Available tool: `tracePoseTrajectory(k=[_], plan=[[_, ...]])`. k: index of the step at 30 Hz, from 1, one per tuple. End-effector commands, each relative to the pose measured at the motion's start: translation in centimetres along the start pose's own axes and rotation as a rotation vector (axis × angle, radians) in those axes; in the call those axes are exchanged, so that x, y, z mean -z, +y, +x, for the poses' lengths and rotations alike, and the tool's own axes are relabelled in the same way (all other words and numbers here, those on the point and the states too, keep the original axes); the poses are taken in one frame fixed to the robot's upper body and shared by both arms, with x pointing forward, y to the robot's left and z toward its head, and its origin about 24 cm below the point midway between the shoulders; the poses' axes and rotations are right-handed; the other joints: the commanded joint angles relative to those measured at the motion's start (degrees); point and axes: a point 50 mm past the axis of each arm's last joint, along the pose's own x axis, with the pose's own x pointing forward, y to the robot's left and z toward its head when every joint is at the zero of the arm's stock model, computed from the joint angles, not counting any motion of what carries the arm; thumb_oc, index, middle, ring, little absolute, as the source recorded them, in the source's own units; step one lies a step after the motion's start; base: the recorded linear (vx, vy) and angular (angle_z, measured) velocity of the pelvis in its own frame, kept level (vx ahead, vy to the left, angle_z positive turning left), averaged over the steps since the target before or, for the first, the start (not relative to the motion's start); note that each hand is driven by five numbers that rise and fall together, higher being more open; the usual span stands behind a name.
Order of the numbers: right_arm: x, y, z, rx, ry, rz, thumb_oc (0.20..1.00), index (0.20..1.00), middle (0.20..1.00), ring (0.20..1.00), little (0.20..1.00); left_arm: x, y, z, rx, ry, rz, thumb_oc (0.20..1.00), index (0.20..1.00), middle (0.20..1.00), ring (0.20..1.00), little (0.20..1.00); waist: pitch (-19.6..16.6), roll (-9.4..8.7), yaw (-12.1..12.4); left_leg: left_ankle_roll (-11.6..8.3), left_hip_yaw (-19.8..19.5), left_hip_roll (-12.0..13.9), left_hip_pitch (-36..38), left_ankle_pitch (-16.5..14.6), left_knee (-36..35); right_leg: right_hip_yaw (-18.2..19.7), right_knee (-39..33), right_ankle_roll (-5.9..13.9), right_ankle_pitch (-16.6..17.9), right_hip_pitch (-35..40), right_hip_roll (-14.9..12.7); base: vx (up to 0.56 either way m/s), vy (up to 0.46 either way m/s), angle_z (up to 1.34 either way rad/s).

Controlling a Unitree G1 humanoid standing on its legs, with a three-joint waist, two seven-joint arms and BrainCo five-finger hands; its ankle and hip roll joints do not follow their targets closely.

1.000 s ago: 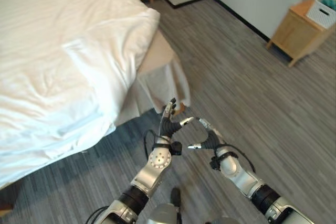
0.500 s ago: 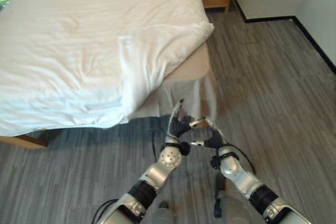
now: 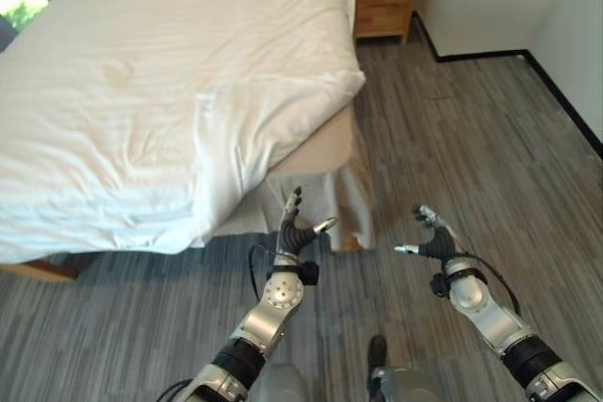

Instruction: Making the bed.

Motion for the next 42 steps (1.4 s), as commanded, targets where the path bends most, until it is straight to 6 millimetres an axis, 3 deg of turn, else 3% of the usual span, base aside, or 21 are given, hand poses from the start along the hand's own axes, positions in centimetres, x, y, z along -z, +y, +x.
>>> tracePoseTrajectory(k=[1,4,5,7,10,12,14,15,16,18,19,22,23,24,27,28,29,30,34,40,42], plan=[[-2.3,0.7,0.2,0.039,-0.104,0.072,1.0,1.0,1.0,1.0,1.0,-2.6,-0.9,-0.4,0.065,-0.132,-0.057,1.0,1.0,1.0,1.0,1.0,-0.3,1.82,2.7,5.58,9.8,-4.6,-1.5,-0.7,-13.1,1.3,-2.9,7.47,-6.0,6.5,-1.8,0.37,0.079,0.45],[-1.7,1.1,0.1,0.069,-0.071,0.031,1.0,1.0,1.0,1.0,1.0,-2.0,-0.8,-0.7,0.061,-0.099,-0.077,1.0,1.0,1.0,1.0,1.0,-0.6,3.36,3.3,5.76,17.8,-4.1,-1.2,3.9,-20.6,0.5,-2.9,7.03,-9.7,10.4,0.5,0.37,0.107,0.02],[-1.7,1.3,-0.1,0.07,-0.071,0.031,1.0,1.0,1.0,1.0,1.0,-1.8,-0.7,-0.9,0.058,-0.09,-0.08,1.0,1.0,1.0,1.0,1.0,-0.7,3.29,3.4,5.78,18.7,-3.6,-0.9,4.5,-21.6,0.6,-2.9,6.9,-10.3,11.9,0.7,0.33,0.13,0.06],[-2.0,2.3,-0.6,0.056,-0.086,0.016,1.0,1.0,1.0,1.0,1.0,-1.1,-0.2,-1.3,0.023,-0.052,-0.088,1.0,1.0,1.0,1.0,1.0,-2.0,2.2,4.0,7.54,14.6,-5.9,2.5,4.2,-25.9,0.3,-2.9,7.84,-9.2,14.0,0.2,0.46,0.161,-0.08],[-1.9,2.7,-0.8,0.063,-0.08,0.019,1.0,1.0,1.0,1.0,1.0,-0.9,-0.3,-1.4,0.023,-0.046,-0.085,1.0,1.0,1.0,1.0,1.0,-2.2,1.52,4.1,7.61,14.5,-6.0,3.7,4.8,-27.2,0.3,-2.9,7.76,-9.0,14.9,0.2,0.21,0.075,-0.08],[-1.8,3.1,-1.6,0.096,-0.087,-0.023,1.0,1.0,1.0,1.0,1.0,-1.3,0.4,-1.4,-0.005,-0.062,-0.074,1.0,1.0,1.0,1.0,1.0,-2.8,-0.71,4.1,8.69,15.8,-6.3,7.1,3.9,-29.0,-1.0,2.0,9.11,-9.1,15.3,-0.7,0.24,0.117,0.04],[-2.3,2.0,-1.0,0.176,-0.129,-0.101,1.0,1.0,1.0,1.0,1.0,-1.9,1.2,-1.0,-0.042,-0.094,-0.061,1.0,1.0,1.0,1.0,1.0,-2.3,-1.07,4.3,8.96,16.0,-5.4,8.6,3.1,-29.6,-2.8,10.9,11.8,-8.5,11.2,-1.9,0.1,0.083,0.05],[-2.3,2.0,-1.0,0.176,-0.129,-0.101,1.0,1.0,1.0,1.0,1.0,-1.9,1.2,-1.0,-0.042,-0.094,-0.061,1.0,1.0,1.0,1.0,1.0,-2.4,-1.04,4.4,8.95,16.0,-5.3,8.5,3.1,-29.6,-2.7,11.0,11.78,-8.5,11.1,-1.8,0.11,0.077,0.15],[-6.1,-5.4,2.2,0.399,-0.238,-0.176,1.0,1.0,1.0,1.0,1.0,-2.2,2.7,-0.6,-0.069,-0.106,-0.039,1.0,1.0,1.0,1.0,1.0,-1.7,-1.5,3.3,9.09,14.9,-4.6,10.1,2.3,-30.2,-3.4,20.9,14.55,-5.4,5.9,-3.1,0.06,0.042,0.15],[-6.2,-5.6,2.3,0.402,-0.237,-0.178,1.0,1.0,1.0,1.0,1.0,-2.3,2.6,-0.5,-0.067,-0.11,-0.041,1.0,1.0,1.0,1.0,1.0,-1.8,-1.27,3.5,9.08,15.0,-4.4,9.6,2.5,-30.3,-3.2,21.1,14.41,-5.2,5.3,-2.9,0.11,0.047,0.33],[-12.7,-12.3,1.8,0.515,-0.461,-0.232,1.0,1.0,1.0,1.0,1.0,-2.0,4.8,-0.3,-0.103,-0.092,0.024,1.0,1.0,1.0,1.0,1.0,-1.7,-1.6,2.0,9.09,13.9,-3.7,11.2,0.8,-30.4,-3.0,25.1,14.69,-3.0,0.9,-4.8,0.25,0.017,0.28],[-14.7,-13.4,1.6,0.529,-0.523,-0.302,1.0,1.0,1.0,1.0,1.0,-0.9,5.6,-0.7,-0.117,-0.041,0.042,1.0,1.0,1.0,1.0,1.0,-2.3,-2.11,1.9,8.46,12.0,-3.3,11.5,-0.6,-30.4,-4.2,20.6,12.87,-3.8,0.6,-7.7,0.28,-0.084,0.3],[-16.2,-14.6,1.8,0.547,-0.544,-0.364,1.0,1.0,1.0,1.0,1.0,0.1,6.4,-1.4,-0.103,0.008,0.047,1.0,1.0,1.0,1.0,1.0,-2.6,-2.83,2.7,7.98,9.7,-3.7,12.3,-1.9,-30.4,-3.1,14.9,11.45,-5.3,0.7,-8.9,0.32,-0.127,0.32],[-16.4,-14.6,2.1,0.556,-0.542,-0.364,1.0,1.0,1.0,1.0,1.0,0.6,6.5,-1.6,-0.093,0.034,0.051,1.0,1.0,1.0,1.0,1.0,-2.7,-3.23,2.7,7.86,8.3,-4.1,12.6,-2.3,-30.4,-0.8,10.9,11.04,-5.0,0.5,-8.1,0.46,-0.153,0.37],[-16.7,-15.5,3.1,0.576,-0.514,-0.365,1.0,1.0,1.0,1.0,1.0,1.8,6.9,-2.0,-0.041,0.093,0.075,1.0,1.0,1.0,1.0,1.0,-2.9,-4.35,1.7,7.62,1.4,-6.4,13.4,-3.6,-30.4,13.7,3.1,11.55,-2.6,-2.8,-4.9,0.36,-0.092,1.12],[-16.8,-15.9,3.2,0.577,-0.51,-0.365,1.0,1.0,1.0,1.0,1.0,1.9,7.1,-2.0,-0.03,0.098,0.078,1.0,1.0,1.0,1.0,1.0,-3.1,-4.41,1.6,7.55,0.2,-6.9,13.6,-4.2,-30.4,15.5,1.5,11.78,-2.2,-3.2,-4.8,0.21,-0.033,1.42],[-16.9,-15.9,3.2,0.577,-0.511,-0.365,1.0,1.0,1.0,1.0,1.0,1.9,7.1,-2.0,-0.03,0.098,0.077,1.0,1.0,1.0,1.0,1.0,-3.2,-4.4,1.4,7.61,0.1,-6.9,13.6,-4.4,-30.4,15.3,1.2,11.84,-2.1,-3.0,-4.9,0.27,-0.038,1.51],[-17.2,-16.3,4.0,0.588,-0.505,-0.37,1.0,1.0,1.0,1.0,1.0,1.9,7.5,-2.0,-0.013,0.099,0.069,1.0,1.0,1.0,1.0,1.0,-3.4,-4.81,2.4,7.52,-2.9,-7.8,14.1,-5.1,-30.4,16.0,-0.8,11.39,-0.8,-3.3,-5.2,0.25,-0.097,1.69],[-18.4,-17.0,6.6,0.577,-0.481,-0.431,1.0,1.0,1.0,1.0,1.0,2.5,8.2,-2.7,-0.016,0.117,0.051,1.0,1.0,1.0,1.0,1.0,-4.9,-5.4,4.3,7.14,-5.2,-8.4,14.7,-4.7,-30.4,11.8,-2.3,12.05,2.3,-0.6,-6.6,0.2,-0.129,1.14],[-19.1,-15.3,10.1,0.489,-0.416,-0.406,1.0,1.0,1.0,1.0,1.0,3.8,8.9,-3.9,0.0,0.167,0.06,1.0,1.0,1.0,1.0,1.0,-6.5,-4.32,6.7,6.1,-6.4,-7.3,14.7,-4.9,-30.4,8.7,-2.9,11.14,0.7,1.6,-6.1,0.16,-0.067,0.19],[-18.9,-14.3,11.5,0.441,-0.359,-0.481,1.0,1.0,1.0,1.0,1.0,4.2,9.3,-4.1,-0.016,0.187,0.059,1.0,1.0,1.0,1.0,1.0,-6.9,-3.95,8.1,5.44,-7.0,-6.7,14.2,-4.4,-30.4,7.7,-2.9,10.77,0.0,2.1,-5.8,0.11,-0.062,0.12]])
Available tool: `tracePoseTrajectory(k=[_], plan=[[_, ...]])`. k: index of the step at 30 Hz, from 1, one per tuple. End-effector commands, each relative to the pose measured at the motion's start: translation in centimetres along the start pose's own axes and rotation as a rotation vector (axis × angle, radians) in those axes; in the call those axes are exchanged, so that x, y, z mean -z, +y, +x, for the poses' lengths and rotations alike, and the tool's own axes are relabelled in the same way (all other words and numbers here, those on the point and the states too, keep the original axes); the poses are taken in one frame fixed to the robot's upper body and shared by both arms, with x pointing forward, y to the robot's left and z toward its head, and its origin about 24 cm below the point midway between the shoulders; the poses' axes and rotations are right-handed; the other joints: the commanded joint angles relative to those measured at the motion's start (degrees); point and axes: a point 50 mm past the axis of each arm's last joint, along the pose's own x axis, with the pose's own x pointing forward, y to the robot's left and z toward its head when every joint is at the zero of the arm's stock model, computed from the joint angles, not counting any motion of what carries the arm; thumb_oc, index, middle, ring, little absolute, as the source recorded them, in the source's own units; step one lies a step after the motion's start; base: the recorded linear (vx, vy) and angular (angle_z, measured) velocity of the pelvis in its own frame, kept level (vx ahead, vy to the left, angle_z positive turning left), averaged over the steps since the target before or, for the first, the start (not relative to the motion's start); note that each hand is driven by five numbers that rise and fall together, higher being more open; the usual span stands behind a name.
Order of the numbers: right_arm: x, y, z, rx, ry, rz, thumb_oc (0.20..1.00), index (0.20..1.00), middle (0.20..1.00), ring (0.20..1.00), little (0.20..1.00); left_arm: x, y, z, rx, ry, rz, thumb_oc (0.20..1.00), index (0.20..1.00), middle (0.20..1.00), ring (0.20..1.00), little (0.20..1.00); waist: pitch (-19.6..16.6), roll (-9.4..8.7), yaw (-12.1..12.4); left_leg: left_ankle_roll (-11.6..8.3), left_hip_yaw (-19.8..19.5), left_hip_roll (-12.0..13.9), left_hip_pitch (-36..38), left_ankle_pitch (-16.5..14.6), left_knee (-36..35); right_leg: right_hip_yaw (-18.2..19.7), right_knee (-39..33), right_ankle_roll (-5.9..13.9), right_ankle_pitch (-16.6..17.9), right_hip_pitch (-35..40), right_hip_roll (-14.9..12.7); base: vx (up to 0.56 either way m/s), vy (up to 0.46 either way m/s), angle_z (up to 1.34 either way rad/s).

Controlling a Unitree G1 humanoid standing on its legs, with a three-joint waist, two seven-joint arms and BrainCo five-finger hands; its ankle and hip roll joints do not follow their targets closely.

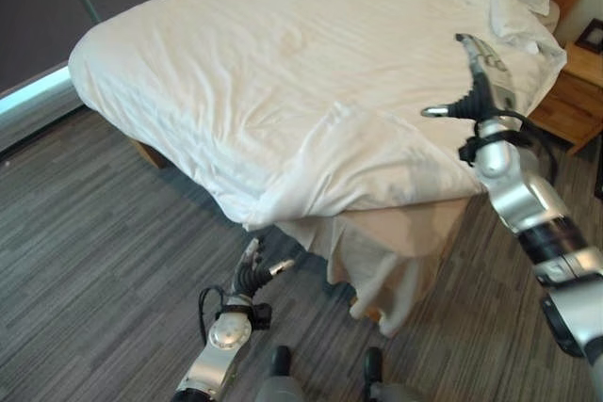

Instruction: Making the bed.

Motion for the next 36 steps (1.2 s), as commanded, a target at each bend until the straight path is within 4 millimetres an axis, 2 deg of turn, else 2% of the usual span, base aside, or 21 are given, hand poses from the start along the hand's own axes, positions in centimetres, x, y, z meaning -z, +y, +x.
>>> tracePoseTrajectory(k=[1,2,3,4,5,9,13,17,18,22,27,28,29,30,31,32,36], plan=[[-2.5,-1.2,2.7,0.044,-0.069,-0.039,1.0,1.0,1.0,1.0,1.0,-2.1,1.2,0.7,-0.002,-0.113,-0.009,1.0,1.0,1.0,1.0,1.0,-3.3,-1.17,2.7,1.58,-0.2,-2.0,2.7,-7.8,0.6,-2.5,1.0,2.37,-3.4,0.3,-4.5,0.11,-0.073,0.1],[-1.9,0.0,3.2,0.003,-0.012,-0.063,1.0,1.0,1.0,1.0,1.0,-2.2,1.2,0.6,0.005,-0.117,-0.013,1.0,1.0,1.0,1.0,1.0,-3.1,-0.67,3.9,1.14,-0.9,-1.7,2.0,-7.2,0.6,-2.9,1.0,2.05,-3.7,0.3,-4.3,0.04,-0.031,0.18],[-1.9,0.0,3.3,0.004,-0.014,-0.062,1.0,1.0,1.0,1.0,1.0,-2.2,1.2,0.6,0.003,-0.117,-0.014,1.0,1.0,1.0,1.0,1.0,-3.0,-0.65,3.8,1.12,-1.0,-1.6,2.0,-7.1,0.6,-3.0,1.0,2.03,-3.7,0.3,-4.3,0.08,-0.063,0.35],[-1.4,0.9,3.7,-0.037,0.04,-0.08,1.0,1.0,1.0,1.0,1.0,-2.1,1.3,0.7,0.009,-0.116,0.002,1.0,1.0,1.0,1.0,1.0,-2.8,-0.24,4.4,0.65,-1.7,-1.4,1.1,-6.5,0.6,-3.5,1.0,1.79,-4.1,0.1,-4.0,0.04,-0.077,0.26],[-0.1,2.1,3.7,-0.1,0.118,-0.105,1.0,1.0,1.0,1.0,1.0,-2.1,1.4,0.9,0.019,-0.114,0.013,1.0,1.0,1.0,1.0,1.0,-2.3,0.63,5.2,-0.01,-2.8,-1.2,-0.7,-5.6,0.6,-4.1,1.0,1.65,-4.5,-0.5,-3.8,0.04,-0.078,0.15],[2.0,2.8,2.9,-0.139,0.205,-0.112,1.0,1.0,1.0,1.0,1.0,-1.9,0.9,1.2,0.06,-0.111,0.023,1.0,1.0,1.0,1.0,1.0,-0.7,2.37,6.8,-0.85,-4.1,-1.2,-4.4,-3.7,0.6,-5.4,1.0,1.29,-4.8,-2.9,-3.6,-0.05,-0.015,0.26],[3.6,1.1,3.2,-0.118,0.263,-0.137,1.0,1.0,1.0,1.0,1.0,-1.9,0.5,1.5,0.089,-0.118,0.019,1.0,1.0,1.0,1.0,1.0,-0.2,3.18,7.4,-1.56,-5.0,-1.3,-7.8,-2.4,0.6,-6.2,1.0,1.3,-4.6,-5.6,-3.3,-0.04,0.001,0.2],[4.3,-2.7,4.5,-0.025,0.275,-0.16,1.0,1.0,1.0,1.0,1.0,-2.7,-0.4,1.9,0.126,-0.16,0.008,1.0,1.0,1.0,1.0,1.0,1.7,4.75,8.2,-2.98,-5.8,-1.5,-13.6,0.0,0.6,-7.1,1.0,1.58,-4.0,-10.4,-3.5,-0.11,0.005,0.16],[3.7,-4.7,5.4,0.019,0.251,-0.176,1.0,1.0,1.0,1.0,1.0,-2.9,-0.6,1.9,0.138,-0.177,0.001,1.0,1.0,1.0,1.0,1.0,2.4,5.05,8.2,-3.62,-5.3,-1.5,-15.9,0.7,0.6,-7.0,1.0,1.86,-3.5,-12.6,-3.6,-0.12,0.019,0.22],[2.5,-7.3,6.6,0.067,0.197,-0.22,1.0,1.0,1.0,1.0,1.0,-3.2,-1.2,2.1,0.148,-0.196,-0.02,1.0,1.0,1.0,1.0,1.0,3.6,5.63,8.3,-4.77,-3.4,-1.2,-20.7,2.0,0.6,-6.5,1.0,2.69,-2.6,-17.7,-3.7,-0.13,0.016,-0.01],[1.1,-8.3,7.4,0.082,0.17,-0.202,1.0,1.0,1.0,1.0,1.0,-2.9,-1.7,2.1,0.158,-0.186,-0.048,1.0,1.0,1.0,1.0,1.0,4.5,6.29,8.9,-5.54,-1.4,-1.0,-23.8,2.9,0.6,-5.3,1.0,3.35,-1.6,-21.6,-3.4,-0.09,0.024,-0.22],[1.1,-8.3,7.4,0.082,0.17,-0.202,0.931,0.931,0.931,0.931,0.931,-2.9,-1.7,2.1,0.158,-0.187,-0.049,1.0,1.0,1.0,1.0,1.0,4.4,6.26,8.9,-5.54,-1.3,-1.0,-23.9,2.9,0.6,-5.2,1.0,3.35,-1.5,-21.8,-3.4,-0.06,0.022,-0.2],[0.9,-8.3,7.5,0.082,0.172,-0.179,0.58,0.58,0.58,0.58,0.58,-2.8,-1.8,2.1,0.16,-0.181,-0.053,1.0,1.0,1.0,1.0,1.0,4.6,6.34,8.8,-5.6,-1.0,-1.0,-24.1,3.0,0.6,-5.0,1.0,3.5,-1.4,-22.1,-3.4,-0.03,0.008,-0.13],[0.9,-8.3,7.5,0.082,0.172,-0.178,0.504,0.504,0.504,0.504,0.504,-2.8,-1.8,2.1,0.16,-0.181,-0.054,1.0,1.0,1.0,1.0,1.0,4.6,6.31,8.8,-5.59,-1.0,-1.0,-24.1,3.0,0.6,-5.0,1.0,3.5,-1.4,-22.2,-3.4,-0.07,0.032,-0.04],[0.7,-8.1,7.5,0.072,0.17,-0.142,0.263,0.263,0.263,0.263,0.263,-2.8,-1.7,2.2,0.153,-0.178,-0.061,1.0,1.0,1.0,1.0,1.0,4.8,6.37,8.7,-5.51,-0.6,-1.1,-24.1,3.1,0.6,-4.6,1.0,3.51,-1.4,-22.4,-3.4,-0.06,0.032,-0.06],[0.6,-7.8,7.5,0.065,0.162,-0.128,0.2,0.2,0.2,0.2,0.2,-2.7,-1.6,2.2,0.152,-0.174,-0.062,1.0,1.0,1.0,1.0,1.0,4.9,6.27,8.6,-5.39,-0.4,-1.0,-23.6,3.1,0.6,-4.4,1.0,3.61,-1.4,-22.1,-3.4,-0.07,0.042,-0.08],[-0.9,-5.4,6.9,0.029,0.071,0.058,0.2,0.2,0.2,0.2,0.2,-1.7,-0.5,1.7,0.129,-0.122,-0.094,1.0,1.0,1.0,1.0,1.0,5.2,5.06,7.4,-3.96,-0.1,-1.2,-19.9,1.6,0.6,-3.2,1.0,3.6,-1.3,-19.9,-3.1,-0.02,0.033,-0.2]])
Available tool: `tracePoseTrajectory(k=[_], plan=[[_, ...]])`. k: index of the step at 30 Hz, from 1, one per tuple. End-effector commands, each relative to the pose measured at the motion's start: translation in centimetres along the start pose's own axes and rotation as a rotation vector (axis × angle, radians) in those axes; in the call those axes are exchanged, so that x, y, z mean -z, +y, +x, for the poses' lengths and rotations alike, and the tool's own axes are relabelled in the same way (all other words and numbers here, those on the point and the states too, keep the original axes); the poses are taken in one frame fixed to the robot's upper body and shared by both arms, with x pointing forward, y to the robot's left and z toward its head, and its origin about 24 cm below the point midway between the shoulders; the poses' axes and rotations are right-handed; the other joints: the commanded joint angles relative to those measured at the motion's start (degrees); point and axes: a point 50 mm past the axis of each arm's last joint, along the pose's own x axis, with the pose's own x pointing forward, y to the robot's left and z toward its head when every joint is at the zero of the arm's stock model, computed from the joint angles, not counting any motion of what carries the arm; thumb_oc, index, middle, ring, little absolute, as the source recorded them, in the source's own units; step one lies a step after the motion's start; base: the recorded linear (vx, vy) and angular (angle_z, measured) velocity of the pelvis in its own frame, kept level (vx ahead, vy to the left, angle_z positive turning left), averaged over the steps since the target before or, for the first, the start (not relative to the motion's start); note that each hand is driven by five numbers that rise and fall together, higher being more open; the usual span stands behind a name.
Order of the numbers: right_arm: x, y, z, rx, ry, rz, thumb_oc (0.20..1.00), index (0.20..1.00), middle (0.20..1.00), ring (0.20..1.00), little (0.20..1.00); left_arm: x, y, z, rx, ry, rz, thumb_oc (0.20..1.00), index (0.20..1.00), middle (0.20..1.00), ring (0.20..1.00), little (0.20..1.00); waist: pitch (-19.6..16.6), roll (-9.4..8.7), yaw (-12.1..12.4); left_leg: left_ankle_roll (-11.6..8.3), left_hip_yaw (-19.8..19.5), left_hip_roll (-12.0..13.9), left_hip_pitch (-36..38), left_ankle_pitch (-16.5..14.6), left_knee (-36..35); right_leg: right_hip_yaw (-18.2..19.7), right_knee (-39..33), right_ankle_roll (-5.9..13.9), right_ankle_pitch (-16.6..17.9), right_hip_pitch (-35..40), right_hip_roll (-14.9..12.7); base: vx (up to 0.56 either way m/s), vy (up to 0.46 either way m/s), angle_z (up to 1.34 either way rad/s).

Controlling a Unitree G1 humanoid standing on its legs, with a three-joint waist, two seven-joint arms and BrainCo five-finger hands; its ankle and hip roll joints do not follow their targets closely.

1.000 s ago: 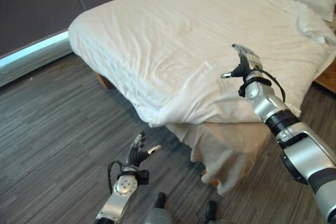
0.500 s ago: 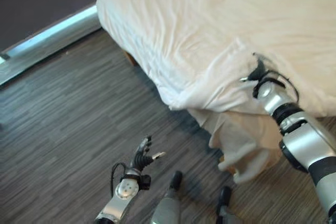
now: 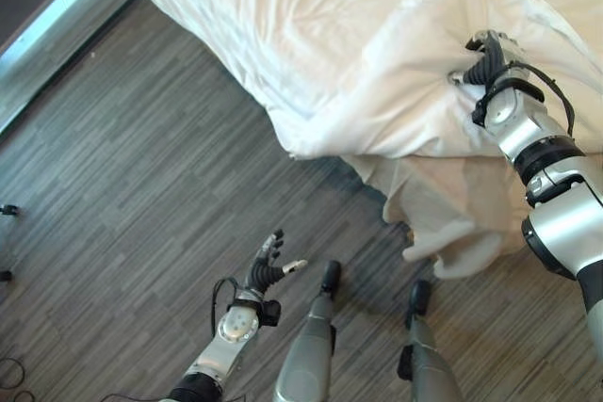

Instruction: Making the bed.

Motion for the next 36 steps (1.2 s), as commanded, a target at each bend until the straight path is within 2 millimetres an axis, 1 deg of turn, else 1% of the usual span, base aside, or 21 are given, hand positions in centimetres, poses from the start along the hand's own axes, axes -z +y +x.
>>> tracePoseTrajectory(k=[1,3,4,5,6,7,9,10,14,15,18,22,24,25,26,27,30,31,33,35,36], plan=[[-1.9,-2.7,0.5,0.076,-0.099,0.12,0.2,0.2,0.2,0.2,0.2,-1.6,0.8,0.5,-0.002,-0.073,-0.065,1.0,1.0,1.0,1.0,1.0,1.7,-2.2,0.1,-1.63,1.8,-0.4,4.7,-4.3,0.3,-1.2,0.7,4.06,-6.0,3.5,-2.7,0.02,0.036,-0.19],[-3.9,-0.3,-2.1,0.061,-0.241,0.348,0.2,0.2,0.2,0.2,0.2,-0.1,1.7,-0.3,-0.046,0.007,-0.061,1.0,1.0,1.0,1.0,1.0,0.9,-3.95,-3.6,0.06,2.7,-0.6,9.2,-6.5,0.3,-0.5,0.7,3.71,-5.9,6.6,-3.1,0.04,0.071,-0.11],[-3.8,-0.1,-2.2,0.06,-0.237,0.349,0.2,0.2,0.2,0.2,0.2,0.0,1.8,-0.4,-0.046,0.01,-0.059,1.0,1.0,1.0,1.0,1.0,0.9,-4.04,-3.5,0.08,2.7,-0.6,9.4,-6.6,0.3,-0.5,0.7,3.73,-6.0,6.9,-3.1,0.08,0.064,-0.09],[-3.7,1.2,-4.6,0.058,-0.275,0.457,0.2,0.2,0.2,0.2,0.2,0.8,1.8,-0.8,-0.058,0.055,-0.037,1.0,1.0,1.0,1.0,1.0,0.4,-4.52,-5.5,0.98,3.0,-0.7,11.9,-7.8,0.3,0.0,0.7,3.63,-6.0,8.8,-3.4,0.05,0.026,-0.14],[-3.5,1.3,-4.8,0.056,-0.27,0.458,0.2,0.2,0.2,0.2,0.2,0.9,1.9,-0.9,-0.057,0.059,-0.033,1.0,1.0,1.0,1.0,1.0,0.3,-4.63,-5.3,0.99,3.0,-0.7,12.1,-7.8,0.3,-0.1,0.7,3.65,-6.1,9.0,-3.4,0.08,0.039,-0.12],[-3.0,2.6,-6.3,0.03,-0.262,0.541,0.2,0.2,0.2,0.2,0.2,1.3,1.7,-1.0,-0.062,0.084,-0.038,1.0,1.0,1.0,1.0,1.0,-0.2,-4.9,-6.3,1.38,3.2,-0.8,13.2,-8.4,0.3,0.2,0.7,3.67,-6.1,9.9,-3.5,0.08,0.03,-0.11],[-0.5,6.0,-11.6,-0.056,-0.208,0.654,0.2,0.2,0.2,0.2,0.2,2.5,1.6,-1.6,-0.066,0.152,-0.013,1.0,1.0,1.0,1.0,1.0,-1.8,-5.54,-8.5,2.32,3.8,-0.9,17.1,-10.0,0.3,0.8,0.7,3.73,-6.4,13.0,-4.0,0.1,0.034,-0.07],[-0.4,6.0,-11.8,-0.058,-0.204,0.654,0.2,0.2,0.2,0.2,0.2,2.6,1.6,-1.7,-0.065,0.156,-0.011,1.0,1.0,1.0,1.0,1.0,-1.9,-5.59,-8.4,2.33,3.8,-0.9,17.2,-10.0,0.3,0.8,0.7,3.75,-6.4,13.2,-4.0,0.07,0.038,-0.07],[2.9,8.2,-18.4,-0.14,-0.109,0.693,0.2,0.2,0.2,0.2,0.2,4.4,1.1,-2.9,-0.063,0.233,-0.004,1.0,1.0,1.0,1.0,1.0,-4.7,-5.68,-12.0,3.28,4.9,-0.8,21.9,-12.0,0.3,1.9,0.7,4.01,-6.7,16.8,-4.8,0.09,0.052,-0.17],[3.8,8.8,-19.7,-0.16,-0.068,0.673,1.0,1.0,1.0,1.0,1.0,4.6,0.9,-3.1,-0.06,0.24,-0.002,1.0,1.0,1.0,1.0,1.0,-5.1,-5.64,-12.6,3.43,5.0,-0.9,22.5,-12.2,0.3,2.0,0.7,4.07,-6.8,17.4,-4.9,0.04,0.032,-0.17],[5.8,11.5,-23.3,-0.261,0.075,0.691,1.0,1.0,1.0,1.0,1.0,5.1,0.5,-3.5,-0.049,0.256,-0.014,1.0,1.0,1.0,1.0,1.0,-6.0,-5.47,-14.0,3.62,5.2,-1.0,24.0,-12.8,0.3,2.6,0.7,4.23,-6.7,18.5,-5.2,0.0,0.034,-0.1],[8.9,16.7,-29.3,-0.451,0.345,0.657,1.0,1.0,1.0,1.0,1.0,5.2,-0.7,-3.3,-0.053,0.261,-0.041,1.0,1.0,1.0,1.0,1.0,-6.5,-5.13,-16.0,3.89,5.9,-1.1,26.2,-13.6,0.3,4.0,0.7,4.24,-6.7,19.9,-5.2,0.01,0.031,-0.17],[8.9,16.8,-29.3,-0.451,0.344,0.658,1.0,1.0,1.0,1.0,1.0,5.2,-0.7,-3.2,-0.054,0.261,-0.041,1.0,1.0,1.0,1.0,1.0,-6.4,-5.14,-16.0,3.9,6.0,-1.1,26.3,-13.7,0.3,4.0,0.7,4.25,-6.8,20.0,-5.2,0.0,0.022,-0.14],[11.7,21.1,-34.3,-0.625,0.63,0.651,1.0,1.0,1.0,1.0,1.0,5.4,-1.5,-3.0,-0.043,0.273,-0.054,1.0,1.0,1.0,1.0,1.0,-6.7,-4.87,-16.4,4.1,6.2,-1.3,27.1,-13.9,0.3,4.7,0.7,4.14,-6.6,20.5,-5.2,0.01,0.083,-0.13],[14.8,23.5,-40.6,-0.777,0.925,0.524,1.0,1.0,1.0,1.0,1.0,6.2,-2.3,-2.8,-0.041,0.315,-0.062,1.0,1.0,1.0,1.0,1.0,-6.5,-4.1,-16.7,4.32,6.1,-1.4,28.6,-14.6,0.3,5.0,0.7,4.05,-7.1,21.9,-5.2,0.01,0.081,-0.14],[14.8,23.5,-40.6,-0.776,0.924,0.525,1.0,1.0,1.0,1.0,1.0,6.1,-2.3,-2.8,-0.041,0.314,-0.061,1.0,1.0,1.0,1.0,1.0,-6.5,-4.17,-16.7,4.3,6.1,-1.4,28.4,-14.4,0.3,5.1,0.7,4.03,-6.9,21.7,-5.3,0.03,0.072,-0.09],[17.5,22.8,-48.3,-0.887,1.303,0.403,1.0,1.0,1.0,1.0,1.0,8.8,-3.2,-3.6,-0.062,0.468,-0.049,1.0,1.0,1.0,1.0,1.0,-6.8,-3.35,-17.1,4.39,5.6,-1.5,29.7,-14.8,0.3,5.1,0.7,3.87,-7.2,23.0,-5.5,0.02,0.057,0.0],[19.1,20.5,-52.7,-0.908,1.523,0.302,1.0,1.0,1.0,1.0,1.0,11.5,-3.4,-5.4,-0.087,0.629,-0.022,1.0,1.0,1.0,1.0,1.0,-6.8,-2.98,-17.7,4.41,5.4,-1.5,30.7,-15.1,0.3,5.0,0.9,3.7,-7.5,23.9,-5.7,0.04,0.061,-0.04],[20.9,17.8,-55.2,-0.875,1.677,0.222,1.0,1.0,1.0,1.0,1.0,13.3,-3.0,-7.4,-0.127,0.754,-0.043,1.0,1.0,1.0,1.0,1.0,-6.9,-2.84,-18.2,4.37,5.5,-1.5,31.5,-15.4,0.3,4.9,1.2,3.55,-7.8,24.6,-5.8,0.04,0.043,0.01],[23.3,14.6,-56.1,-0.743,1.789,0.163,1.0,1.0,1.0,1.0,1.0,14.6,-1.4,-9.2,-0.204,0.834,-0.093,1.0,1.0,1.0,1.0,1.0,-7.4,-2.67,-18.8,4.19,5.8,-1.3,32.2,-15.6,0.3,4.7,1.4,3.48,-8.0,25.2,-6.0,0.04,0.032,-0.03],[23.3,14.6,-56.1,-0.743,1.789,0.163,1.0,1.0,1.0,1.0,1.0,14.6,-1.4,-9.2,-0.204,0.834,-0.094,1.0,1.0,1.0,1.0,1.0,-7.4,-2.63,-18.8,4.19,5.8,-1.3,32.2,-15.6,0.3,4.7,1.4,3.48,-8.0,25.2,-6.0,0.03,0.028,-0.07]])
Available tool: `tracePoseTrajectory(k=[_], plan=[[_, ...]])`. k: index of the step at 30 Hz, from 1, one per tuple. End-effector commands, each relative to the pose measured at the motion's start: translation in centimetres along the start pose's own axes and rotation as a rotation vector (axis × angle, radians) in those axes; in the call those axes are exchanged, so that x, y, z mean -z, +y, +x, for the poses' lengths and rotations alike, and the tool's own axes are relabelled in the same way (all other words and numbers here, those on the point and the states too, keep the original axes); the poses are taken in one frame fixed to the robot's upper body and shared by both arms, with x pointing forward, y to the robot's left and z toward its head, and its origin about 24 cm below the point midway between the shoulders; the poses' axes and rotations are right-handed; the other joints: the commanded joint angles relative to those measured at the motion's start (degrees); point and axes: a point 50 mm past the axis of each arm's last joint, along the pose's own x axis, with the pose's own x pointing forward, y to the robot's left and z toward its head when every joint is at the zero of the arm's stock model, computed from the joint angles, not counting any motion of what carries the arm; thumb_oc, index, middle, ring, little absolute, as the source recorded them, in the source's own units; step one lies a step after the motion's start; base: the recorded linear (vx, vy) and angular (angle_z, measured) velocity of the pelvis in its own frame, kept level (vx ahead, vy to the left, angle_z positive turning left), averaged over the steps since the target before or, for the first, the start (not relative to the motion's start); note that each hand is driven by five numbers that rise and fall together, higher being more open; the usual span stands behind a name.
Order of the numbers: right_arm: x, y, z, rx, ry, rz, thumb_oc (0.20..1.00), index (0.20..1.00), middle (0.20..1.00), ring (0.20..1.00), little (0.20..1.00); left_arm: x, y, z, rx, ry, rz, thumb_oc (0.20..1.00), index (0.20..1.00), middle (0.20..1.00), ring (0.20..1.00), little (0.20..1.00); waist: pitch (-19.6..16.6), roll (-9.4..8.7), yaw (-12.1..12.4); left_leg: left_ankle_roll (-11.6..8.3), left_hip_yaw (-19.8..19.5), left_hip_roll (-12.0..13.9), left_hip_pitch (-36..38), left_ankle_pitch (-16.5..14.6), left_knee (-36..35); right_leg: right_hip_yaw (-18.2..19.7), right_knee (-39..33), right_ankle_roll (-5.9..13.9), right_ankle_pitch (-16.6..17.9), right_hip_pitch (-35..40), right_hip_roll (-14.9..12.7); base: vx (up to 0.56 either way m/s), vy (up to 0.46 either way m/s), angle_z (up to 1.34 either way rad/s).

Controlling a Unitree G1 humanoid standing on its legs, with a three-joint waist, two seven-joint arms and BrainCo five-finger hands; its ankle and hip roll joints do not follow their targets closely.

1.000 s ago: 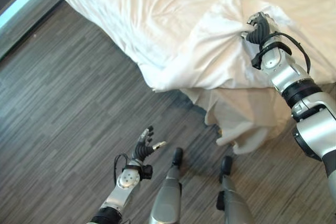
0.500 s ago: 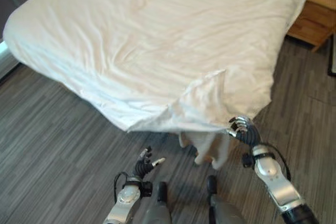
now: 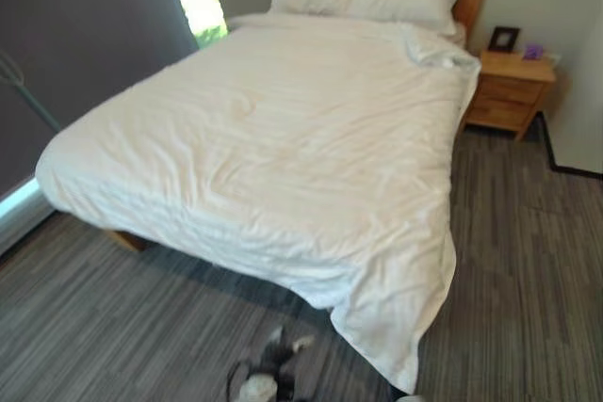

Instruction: Making the bed.

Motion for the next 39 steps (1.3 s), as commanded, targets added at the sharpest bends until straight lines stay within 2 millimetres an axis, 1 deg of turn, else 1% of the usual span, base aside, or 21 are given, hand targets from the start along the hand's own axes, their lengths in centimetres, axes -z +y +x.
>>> tracePoseTrajectory(k=[1,2,4,5,6,7,9,10,11,12,13,14,15,16,23,26,32,36,37,38,39], plan=[[-1.9,-6.7,0.3,0.186,-0.015,0.151,1.0,1.0,1.0,1.0,1.0,-0.8,3.0,0.4,-0.089,-0.015,-0.096,1.0,1.0,1.0,1.0,1.0,3.1,-0.43,-0.6,2.32,-1.1,-0.9,5.0,-8.8,0.8,-1.1,1.7,2.07,-3.7,2.4,-4.5,0.02,0.012,-0.09],[-1.9,-6.8,0.3,0.186,-0.015,0.151,1.0,1.0,1.0,1.0,1.0,-0.8,3.0,0.4,-0.089,-0.015,-0.097,1.0,1.0,1.0,1.0,1.0,3.1,-0.39,-0.6,2.32,-1.1,-0.9,5.1,-8.9,0.8,-1.1,1.7,2.08,-3.7,2.4,-4.5,0.02,0.023,-0.22],[-4.4,-13.0,-0.4,0.337,-0.103,0.258,1.0,1.0,1.0,1.0,1.0,-1.7,5.4,0.4,-0.159,-0.055,-0.128,1.0,1.0,1.0,1.0,1.0,2.8,-0.51,-0.5,2.23,-0.9,-0.9,5.3,-9.0,0.8,-1.4,1.5,2.24,-3.6,2.6,-4.6,0.01,0.017,-0.1],[-4.4,-13.0,-0.4,0.338,-0.104,0.258,1.0,1.0,1.0,1.0,1.0,-1.7,5.4,0.4,-0.158,-0.056,-0.129,1.0,1.0,1.0,1.0,1.0,2.9,-0.44,-0.5,2.23,-1.0,-0.9,5.3,-9.0,0.8,-1.4,1.5,2.24,-3.7,2.7,-4.6,0.02,0.009,0.13],[-7.1,-17.6,-1.9,0.447,-0.211,0.32,1.0,1.0,1.0,1.0,1.0,-3.0,6.7,0.5,-0.196,-0.099,-0.147,1.0,1.0,1.0,1.0,1.0,2.7,-0.67,-0.3,2.11,-0.8,-0.9,5.2,-8.9,0.8,-1.6,1.4,2.37,-3.6,2.7,-4.7,0.02,0.005,0.13],[-9.0,-19.9,-3.0,0.508,-0.295,0.341,1.0,1.0,1.0,1.0,1.0,-3.9,7.3,0.6,-0.217,-0.132,-0.162,1.0,1.0,1.0,1.0,1.0,2.6,-0.75,-0.2,2.03,-0.7,-0.9,5.2,-8.9,0.8,-1.6,1.4,2.47,-3.5,2.6,-4.7,0.02,0.006,-0.03],[-12.6,-22.8,-5.4,0.583,-0.458,0.374,1.0,1.0,1.0,1.0,1.0,-5.4,8.0,0.6,-0.237,-0.188,-0.199,1.0,1.0,1.0,1.0,1.0,2.5,-0.79,-0.2,1.88,-0.6,-0.9,5.1,-8.8,0.8,-1.6,1.2,2.59,-3.4,2.5,-4.8,0.01,0.004,-0.29],[-12.6,-22.8,-5.4,0.584,-0.459,0.374,1.0,1.0,1.0,1.0,1.0,-5.4,8.0,0.6,-0.237,-0.188,-0.201,1.0,1.0,1.0,1.0,1.0,2.5,-0.75,-0.2,1.88,-0.6,-0.9,5.1,-8.8,0.8,-1.6,1.2,2.59,-3.4,2.6,-4.8,0.01,-0.001,-0.17],[-15.4,-23.7,-7.1,0.606,-0.579,0.377,1.0,1.0,1.0,1.0,1.0,-6.6,8.2,0.5,-0.243,-0.232,-0.249,1.0,1.0,1.0,1.0,1.0,2.4,-0.82,-0.1,1.8,-0.5,-0.9,4.9,-8.8,0.8,-1.5,1.1,2.59,-3.3,2.5,-4.8,0.01,-0.009,0.07],[-20.4,-24.2,-10.8,0.592,-0.823,0.341,1.0,1.0,1.0,1.0,1.0,-9.0,8.6,0.4,-0.237,-0.32,-0.329,1.0,1.0,1.0,1.0,1.0,2.3,-0.77,-0.1,1.67,-0.3,-0.8,4.7,-8.6,0.8,-1.3,1.1,2.62,-3.3,2.1,-4.8,0.03,-0.008,0.06],[-23.1,-23.7,-13.5,0.563,-0.994,0.34,1.0,1.0,1.0,1.0,1.0,-10.1,8.9,0.2,-0.234,-0.369,-0.352,1.0,1.0,1.0,1.0,1.0,2.5,-0.66,-0.3,1.58,-0.1,-0.7,5.0,-8.8,0.8,-1.4,1.1,2.64,-3.5,2.3,-4.8,0.0,0.0,0.0],[-23.1,-23.7,-13.5,0.563,-0.994,0.341,0.573,0.573,0.573,0.573,0.573,-10.1,8.9,0.1,-0.235,-0.369,-0.351,1.0,1.0,1.0,1.0,1.0,2.3,-0.74,-0.3,1.56,-0.1,-0.7,4.7,-8.5,0.8,-1.3,1.1,2.6,-3.3,2.0,-4.8,0.02,-0.002,-0.19],[-25.2,-22.8,-16.2,0.49,-1.167,0.359,0.482,0.482,0.482,0.482,0.482,-11.6,9.1,-0.1,-0.224,-0.429,-0.358,1.0,1.0,1.0,1.0,1.0,2.6,-0.53,-0.4,1.5,0.0,-0.7,4.8,-8.7,0.8,-1.3,1.1,2.6,-3.4,2.1,-4.8,-0.01,-0.009,-0.17],[-26.3,-22.0,-17.9,0.426,-1.275,0.365,0.2,0.2,0.2,0.2,0.2,-12.8,9.3,-0.4,-0.212,-0.471,-0.353,1.0,1.0,1.0,1.0,1.0,2.4,-0.5,-0.4,1.42,0.0,-0.7,4.3,-8.4,0.8,-1.2,1.1,2.56,-3.2,1.6,-4.8,0.0,-0.012,0.06],[-32.2,-15.3,-26.7,-0.047,-1.696,0.363,0.2,0.2,0.2,0.2,0.2,-21.3,7.9,-3.5,-0.053,-0.797,-0.315,1.0,1.0,1.0,1.0,1.0,2.6,0.35,1.7,1.09,-0.3,-0.5,2.2,-7.5,0.8,-1.7,1.1,2.45,-3.4,0.1,-4.9,0.02,-0.041,0.1],[-33.0,-14.1,-28.4,-0.149,-1.751,0.409,0.2,0.2,0.2,0.2,0.2,-22.5,7.1,-4.2,-0.012,-0.844,-0.315,1.0,1.0,1.0,1.0,1.0,2.8,0.61,2.3,1.01,-0.6,-0.4,1.3,-7.1,0.8,-1.8,1.1,2.31,-3.5,-0.4,-4.7,0.01,-0.044,0.01],[-35.5,-12.0,-31.9,-0.47,-1.806,0.722,0.2,0.2,0.2,0.2,0.2,-22.5,5.8,-4.3,0.017,-0.846,-0.335,1.0,1.0,1.0,1.0,1.0,3.8,0.94,4.4,0.71,-1.2,-0.2,-1.6,-6.6,0.8,-2.4,1.1,1.85,-3.8,-2.6,-4.3,0.0,-0.031,0.07],[-36.0,-12.5,-32.1,-0.544,-1.784,0.86,0.2,0.2,0.2,0.2,0.2,-20.8,6.5,-3.9,-0.011,-0.805,-0.367,1.0,1.0,1.0,1.0,1.0,5.4,0.63,5.8,1.36,-1.7,0.2,-1.0,-6.6,0.8,-3.4,4.4,1.17,-5.1,-3.1,-3.8,0.0,-0.007,0.0],[-36.1,-12.7,-32.1,-0.555,-1.779,0.889,0.2,0.2,0.2,0.2,0.2,-20.6,6.9,-4.0,-0.022,-0.801,-0.372,1.0,1.0,1.0,1.0,1.0,6.2,0.71,6.1,1.55,-1.9,0.4,-0.8,-6.6,0.8,-3.6,9.2,1.74,-5.5,-5.6,-3.6,-0.13,0.04,0.06],[-36.5,-14.0,-34.1,-0.553,-1.826,0.901,0.2,0.2,0.2,0.2,0.2,-20.6,7.7,-4.1,-0.055,-0.814,-0.396,1.0,1.0,1.0,1.0,1.0,8.9,1.63,5.9,1.34,-2.7,1.6,-0.6,-6.3,0.8,-3.3,19.5,5.24,-4.0,-12.3,-3.3,-0.13,0.054,0.06],[-36.7,-14.7,-35.2,-0.552,-1.86,0.904,0.2,0.2,0.2,0.2,0.2,-20.8,8.1,-4.2,-0.073,-0.826,-0.409,1.0,1.0,1.0,1.0,1.0,9.6,1.78,5.9,1.0,-2.7,2.1,-1.0,-6.4,0.8,-2.7,22.2,6.03,-4.6,-15.3,-3.5,-0.05,0.031,0.17]])
